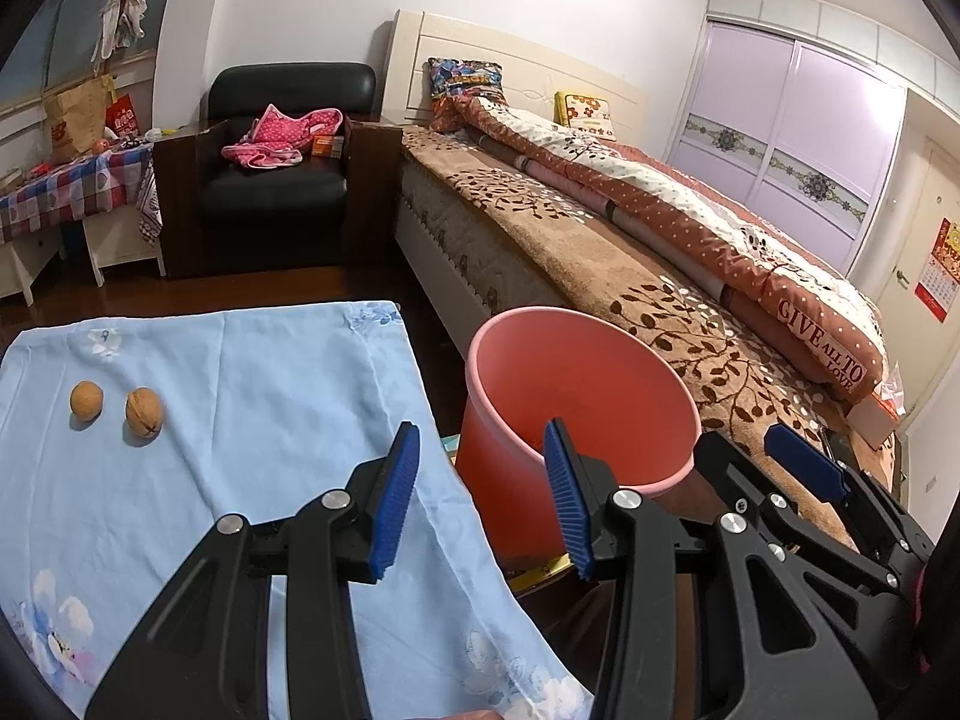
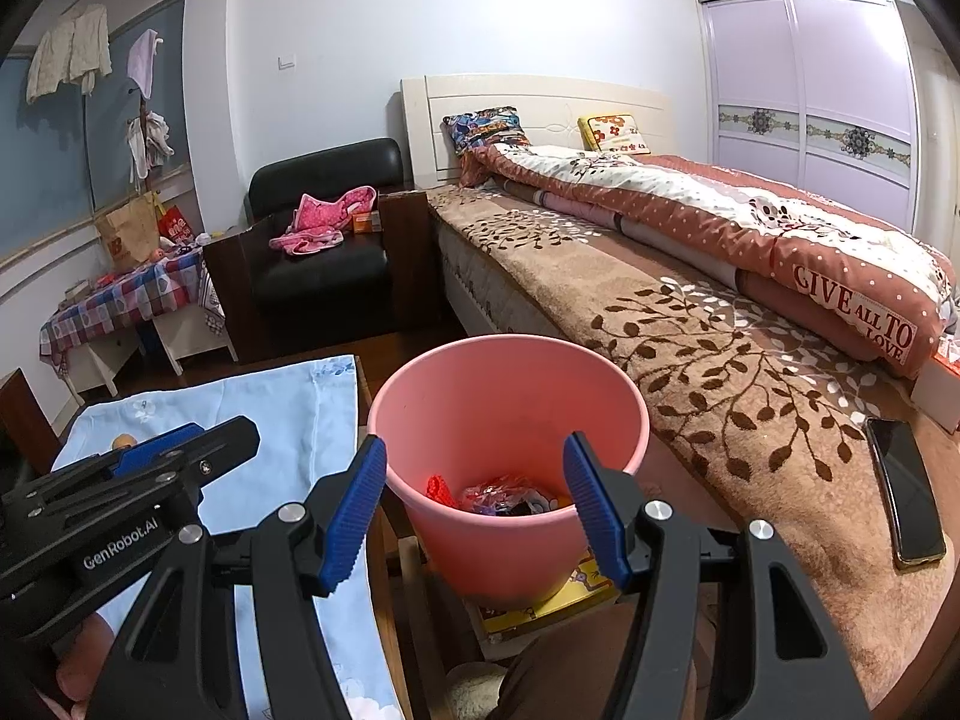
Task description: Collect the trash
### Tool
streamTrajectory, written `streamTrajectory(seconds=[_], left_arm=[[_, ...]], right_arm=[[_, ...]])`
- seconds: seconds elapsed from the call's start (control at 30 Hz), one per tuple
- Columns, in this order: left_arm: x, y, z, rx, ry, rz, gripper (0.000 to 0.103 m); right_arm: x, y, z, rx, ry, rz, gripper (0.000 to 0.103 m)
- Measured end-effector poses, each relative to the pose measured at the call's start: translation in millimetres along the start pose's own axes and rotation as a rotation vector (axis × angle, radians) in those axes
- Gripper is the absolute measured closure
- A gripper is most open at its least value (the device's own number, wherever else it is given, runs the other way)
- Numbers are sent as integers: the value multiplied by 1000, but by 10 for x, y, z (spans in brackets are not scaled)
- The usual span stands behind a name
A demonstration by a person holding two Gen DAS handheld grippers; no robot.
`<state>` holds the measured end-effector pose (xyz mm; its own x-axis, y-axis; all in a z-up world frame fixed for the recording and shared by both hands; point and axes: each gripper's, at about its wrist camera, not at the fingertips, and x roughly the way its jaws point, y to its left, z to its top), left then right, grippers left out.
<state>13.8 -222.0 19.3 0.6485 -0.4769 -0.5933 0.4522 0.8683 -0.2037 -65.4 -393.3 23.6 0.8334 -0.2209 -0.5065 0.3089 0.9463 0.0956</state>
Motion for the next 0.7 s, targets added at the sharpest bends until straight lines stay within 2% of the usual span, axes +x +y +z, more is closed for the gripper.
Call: streamTrajectory(seconds=[0.7], left_arm=[[11,20,-59,12,13,4,60]], right_arm=[[17,-91,-122,0,18,5,42]])
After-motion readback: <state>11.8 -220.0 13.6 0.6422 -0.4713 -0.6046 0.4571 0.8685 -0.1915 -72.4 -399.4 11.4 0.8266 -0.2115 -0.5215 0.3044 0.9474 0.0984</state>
